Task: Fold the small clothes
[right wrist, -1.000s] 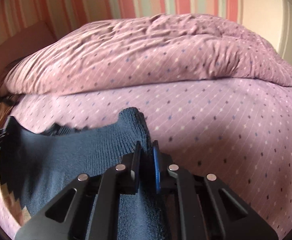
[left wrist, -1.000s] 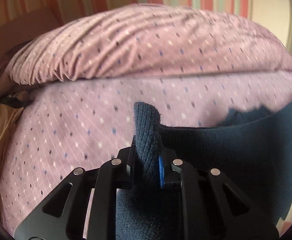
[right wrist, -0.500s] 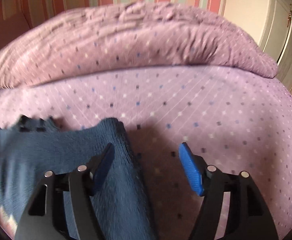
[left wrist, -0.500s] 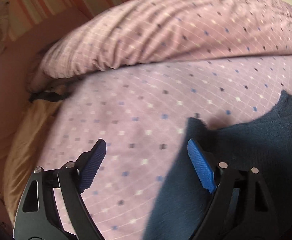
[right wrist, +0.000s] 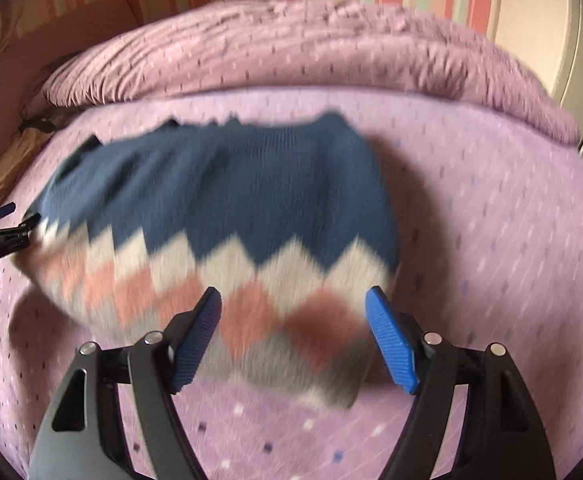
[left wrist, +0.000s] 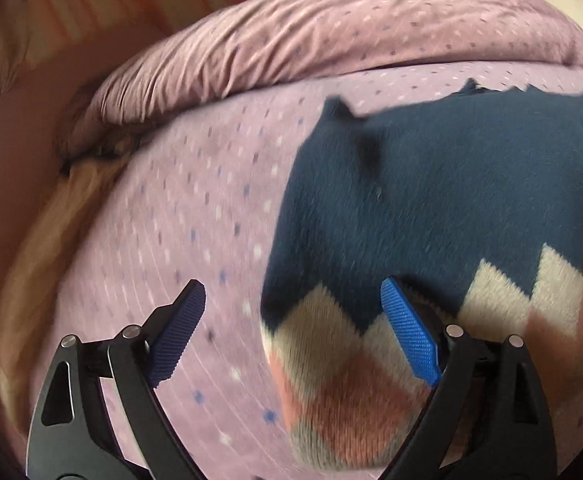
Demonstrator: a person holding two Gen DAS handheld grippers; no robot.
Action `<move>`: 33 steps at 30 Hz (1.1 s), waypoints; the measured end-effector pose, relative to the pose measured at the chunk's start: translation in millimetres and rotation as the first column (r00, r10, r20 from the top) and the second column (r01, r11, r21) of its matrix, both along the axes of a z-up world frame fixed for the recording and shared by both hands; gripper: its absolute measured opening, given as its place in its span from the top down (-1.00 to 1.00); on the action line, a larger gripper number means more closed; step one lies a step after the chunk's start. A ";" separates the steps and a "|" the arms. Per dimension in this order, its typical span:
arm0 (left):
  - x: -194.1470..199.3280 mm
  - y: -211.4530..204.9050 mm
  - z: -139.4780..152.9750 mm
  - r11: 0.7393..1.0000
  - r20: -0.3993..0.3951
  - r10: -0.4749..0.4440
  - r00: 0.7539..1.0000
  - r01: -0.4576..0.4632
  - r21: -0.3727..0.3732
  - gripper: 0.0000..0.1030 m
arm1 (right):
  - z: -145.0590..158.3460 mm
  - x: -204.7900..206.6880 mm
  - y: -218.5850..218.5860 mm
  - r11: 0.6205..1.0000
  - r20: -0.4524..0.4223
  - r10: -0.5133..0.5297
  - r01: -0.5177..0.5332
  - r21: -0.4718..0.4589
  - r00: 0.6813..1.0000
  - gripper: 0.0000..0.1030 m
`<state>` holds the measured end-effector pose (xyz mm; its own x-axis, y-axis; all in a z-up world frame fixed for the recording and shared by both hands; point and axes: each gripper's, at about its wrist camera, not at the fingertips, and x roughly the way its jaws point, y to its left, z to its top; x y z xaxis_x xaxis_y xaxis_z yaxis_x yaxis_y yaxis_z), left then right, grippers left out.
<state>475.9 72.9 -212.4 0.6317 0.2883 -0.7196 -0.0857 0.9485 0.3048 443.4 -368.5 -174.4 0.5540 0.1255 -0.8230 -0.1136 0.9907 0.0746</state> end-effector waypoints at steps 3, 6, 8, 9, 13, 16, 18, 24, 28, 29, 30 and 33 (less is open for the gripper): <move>4.2 14.3 -7.4 0.996 -0.007 0.059 0.998 -0.059 -0.066 -0.94 | -29.1 0.0 -5.6 0.999 -0.045 -0.026 0.025 -0.037 0.999 -0.59; 4.5 8.6 -7.0 0.998 -0.012 0.052 0.999 -0.052 -0.022 -0.94 | -53.2 5.1 -12.5 0.998 -0.090 -0.055 0.051 -0.045 0.994 -0.79; 4.4 2.6 2.3 0.999 -0.012 0.043 0.999 -0.043 -0.004 -0.81 | -49.0 6.7 -19.0 0.996 -0.097 -0.083 0.084 0.004 0.992 -0.79; 1.8 -2.4 11.8 1.000 -0.003 0.025 1.000 -0.025 -0.011 -0.75 | -38.3 5.7 -20.2 0.996 -0.071 -0.090 0.091 0.009 0.993 -0.79; -15.1 -29.8 48.9 0.996 0.097 -0.035 0.995 0.042 -0.072 -0.85 | -3.6 -0.2 -31.9 0.992 0.036 -0.121 0.120 0.029 0.992 -0.82; -23.7 -62.9 60.2 0.989 0.134 -0.067 0.989 0.084 -0.124 -0.89 | 3.4 5.8 -49.5 0.983 0.024 -0.167 0.164 0.076 0.986 -0.82; -31.1 -86.8 60.8 0.984 0.160 -0.077 0.984 0.101 -0.144 -0.91 | -0.7 9.8 -52.2 0.983 0.001 -0.168 0.168 0.074 0.986 -0.82; -38.2 -153.7 36.3 0.982 0.138 -0.101 0.985 0.120 -0.142 -0.94 | -19.7 6.1 -53.1 0.978 -0.056 -0.155 0.161 0.129 0.986 -0.82; -35.9 -170.5 15.2 0.984 0.092 -0.088 0.992 0.101 -0.147 -0.94 | -28.8 7.1 -62.7 0.966 -0.089 -0.167 0.181 0.186 0.982 -0.82; -35.2 -172.0 10.6 0.986 0.083 -0.082 0.993 0.093 -0.140 -0.94 | -31.0 7.5 -62.6 0.966 -0.095 -0.166 0.181 0.187 0.982 -0.82; -32.1 -172.1 2.9 0.987 0.060 -0.072 0.996 0.080 -0.140 -0.94 | -33.1 9.2 -62.9 0.964 -0.102 -0.161 0.178 0.195 0.982 -0.82; -28.2 -169.1 -6.3 0.986 0.036 -0.063 0.997 0.068 -0.150 -0.94 | -36.4 13.5 -64.6 0.954 -0.111 -0.152 0.175 0.242 0.982 -0.84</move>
